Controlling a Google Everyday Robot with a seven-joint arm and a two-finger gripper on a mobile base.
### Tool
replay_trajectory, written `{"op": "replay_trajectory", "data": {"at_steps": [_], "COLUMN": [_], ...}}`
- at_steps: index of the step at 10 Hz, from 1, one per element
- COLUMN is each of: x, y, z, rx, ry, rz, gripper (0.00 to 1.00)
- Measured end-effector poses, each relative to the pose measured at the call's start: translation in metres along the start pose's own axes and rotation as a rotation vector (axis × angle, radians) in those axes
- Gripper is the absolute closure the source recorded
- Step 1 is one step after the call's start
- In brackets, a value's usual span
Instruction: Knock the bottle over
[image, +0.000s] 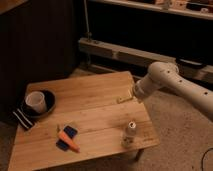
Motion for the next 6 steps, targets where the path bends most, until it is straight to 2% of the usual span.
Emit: {"op": "replay_trajectory", "data": {"at_steps": [6], "x": [-0.0006], "y": [0.0008], "z": [0.0012], "rx": [0.002], "ry": [-0.001], "rz": [0.002], "gripper": [0.20]}}
